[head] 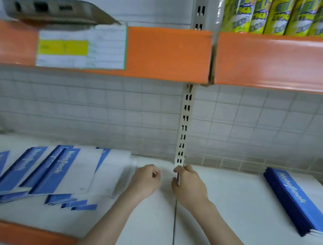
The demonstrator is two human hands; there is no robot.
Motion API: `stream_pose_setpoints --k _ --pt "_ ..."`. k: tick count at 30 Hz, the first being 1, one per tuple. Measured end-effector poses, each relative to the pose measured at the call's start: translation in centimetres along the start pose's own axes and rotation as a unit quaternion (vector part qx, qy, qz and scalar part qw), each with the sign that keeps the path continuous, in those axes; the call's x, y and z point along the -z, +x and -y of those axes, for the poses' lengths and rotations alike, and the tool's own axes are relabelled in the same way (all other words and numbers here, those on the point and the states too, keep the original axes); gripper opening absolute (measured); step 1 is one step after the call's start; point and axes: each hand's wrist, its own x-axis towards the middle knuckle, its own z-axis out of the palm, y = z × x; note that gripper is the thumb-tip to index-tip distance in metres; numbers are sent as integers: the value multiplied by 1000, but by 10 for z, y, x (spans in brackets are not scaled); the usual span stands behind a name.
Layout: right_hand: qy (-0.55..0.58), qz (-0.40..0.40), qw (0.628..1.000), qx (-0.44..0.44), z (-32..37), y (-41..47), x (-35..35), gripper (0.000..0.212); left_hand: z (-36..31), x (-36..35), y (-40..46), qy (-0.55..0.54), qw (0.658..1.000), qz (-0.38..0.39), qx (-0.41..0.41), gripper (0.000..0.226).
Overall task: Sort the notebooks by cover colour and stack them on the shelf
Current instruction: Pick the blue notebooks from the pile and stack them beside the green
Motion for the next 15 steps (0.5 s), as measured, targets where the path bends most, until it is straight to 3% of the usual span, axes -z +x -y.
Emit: stream_pose_setpoints --k 15 --pt "16 36 997 66 160 16 -68 33 119 126 -12 17 999 -40 32 22"
